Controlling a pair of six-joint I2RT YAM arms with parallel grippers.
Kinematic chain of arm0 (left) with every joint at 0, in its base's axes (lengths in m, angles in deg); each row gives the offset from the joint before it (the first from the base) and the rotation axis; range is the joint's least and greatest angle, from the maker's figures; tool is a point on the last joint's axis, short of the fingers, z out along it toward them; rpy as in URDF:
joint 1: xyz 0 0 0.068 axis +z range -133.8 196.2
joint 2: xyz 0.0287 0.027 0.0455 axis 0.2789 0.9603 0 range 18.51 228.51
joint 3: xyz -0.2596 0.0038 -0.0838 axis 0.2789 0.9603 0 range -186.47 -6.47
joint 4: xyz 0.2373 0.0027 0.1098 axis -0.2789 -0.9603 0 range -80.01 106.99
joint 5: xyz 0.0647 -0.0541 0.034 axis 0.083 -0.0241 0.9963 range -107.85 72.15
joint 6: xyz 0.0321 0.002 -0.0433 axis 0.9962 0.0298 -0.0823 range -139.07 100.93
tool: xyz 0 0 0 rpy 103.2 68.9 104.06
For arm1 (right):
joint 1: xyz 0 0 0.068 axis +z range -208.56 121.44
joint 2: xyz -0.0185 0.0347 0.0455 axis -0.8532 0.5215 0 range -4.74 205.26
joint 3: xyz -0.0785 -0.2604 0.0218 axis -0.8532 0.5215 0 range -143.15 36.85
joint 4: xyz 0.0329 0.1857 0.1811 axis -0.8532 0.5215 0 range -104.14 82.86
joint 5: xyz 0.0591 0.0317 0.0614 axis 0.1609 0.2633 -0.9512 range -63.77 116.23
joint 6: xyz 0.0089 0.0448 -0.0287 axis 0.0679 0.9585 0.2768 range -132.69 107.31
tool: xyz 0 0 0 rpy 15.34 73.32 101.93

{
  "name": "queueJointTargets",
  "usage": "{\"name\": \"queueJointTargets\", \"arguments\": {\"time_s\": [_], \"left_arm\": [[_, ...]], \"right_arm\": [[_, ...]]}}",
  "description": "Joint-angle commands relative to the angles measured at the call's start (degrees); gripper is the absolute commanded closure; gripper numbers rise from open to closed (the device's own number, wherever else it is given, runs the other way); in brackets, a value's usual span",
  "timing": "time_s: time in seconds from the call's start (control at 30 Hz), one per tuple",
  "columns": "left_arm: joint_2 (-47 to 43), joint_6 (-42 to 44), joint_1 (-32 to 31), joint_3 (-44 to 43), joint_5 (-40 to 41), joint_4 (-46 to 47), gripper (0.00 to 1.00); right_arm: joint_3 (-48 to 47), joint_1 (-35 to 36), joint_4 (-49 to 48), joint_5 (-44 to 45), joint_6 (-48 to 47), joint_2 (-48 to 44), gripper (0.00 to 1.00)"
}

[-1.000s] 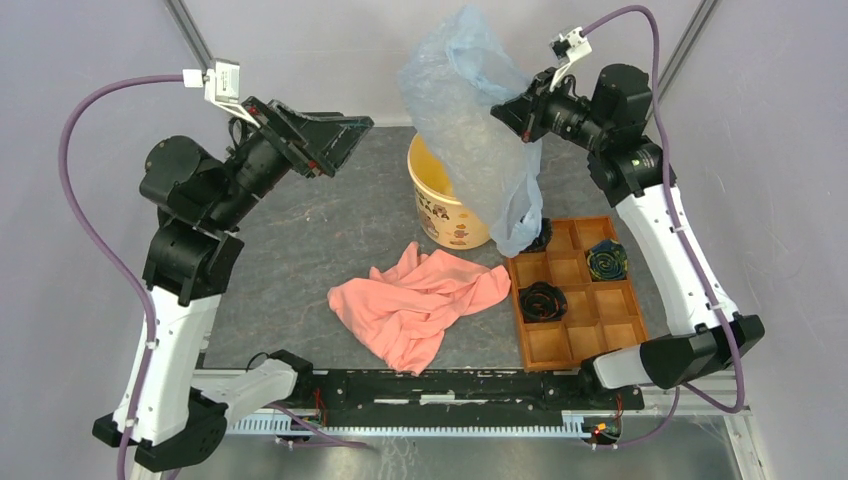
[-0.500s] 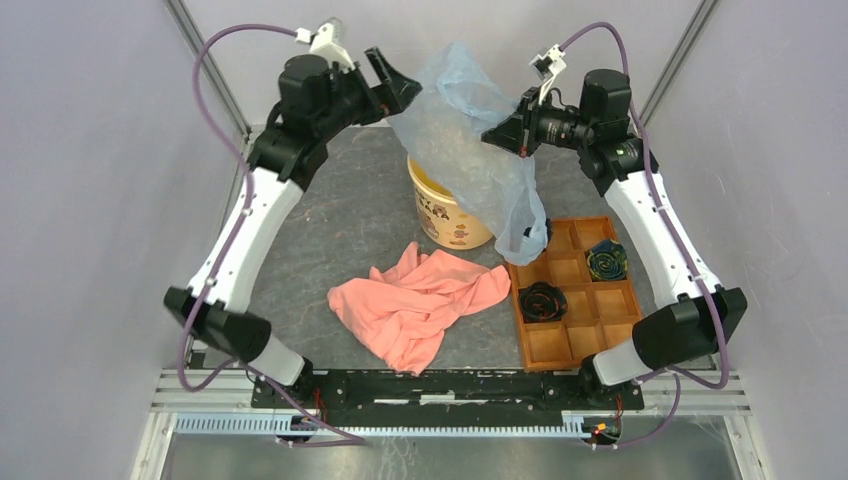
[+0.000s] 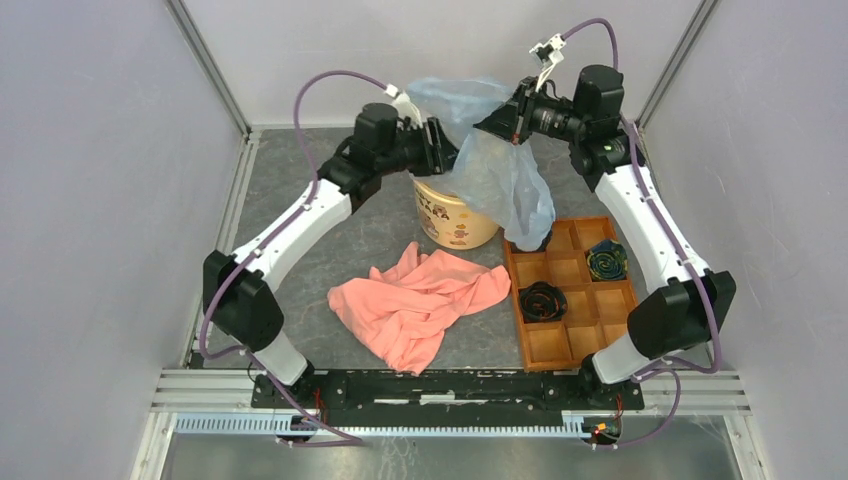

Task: Put the trash bags into the trash bin

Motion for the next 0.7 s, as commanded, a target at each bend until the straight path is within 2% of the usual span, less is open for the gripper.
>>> {"name": "queueJointTargets", "arguments": {"time_s": [0.0, 0.13, 0.2, 0.4, 0.53, 0.67], "left_arm": [[1.2, 1.3, -3.2, 0.9, -1.2, 2.6, 0.44], [1.7, 1.8, -3.6, 0.7, 1.7, 0.2, 0.38], [1.1, 3.3, -3.5, -0.8, 2.9, -2.1, 0.29], [-4.2, 8.4, -3.5, -4.2, 7.4, -7.6, 0.07], [-8.1, 11.1, -3.0, -4.5, 15.4, -13.4, 0.01], [-14.4, 12.0, -1.6, 0.0, 22.5, -16.3, 0.00]], "right_arm": [[-0.3, 2.8, -5.3, 9.2, 2.9, 1.5, 1.00], [-2.7, 6.3, 4.5, 20.3, -5.6, 3.0, 0.99], [-3.0, 7.1, 7.6, 25.3, -8.6, 3.0, 0.99], [-6.5, 7.9, 12.9, 30.1, -14.4, 5.2, 1.00], [-9.8, 10.4, 15.7, 32.5, -18.3, 8.3, 1.00], [-13.1, 14.6, 17.0, 34.5, -25.3, 12.8, 1.00]]}}
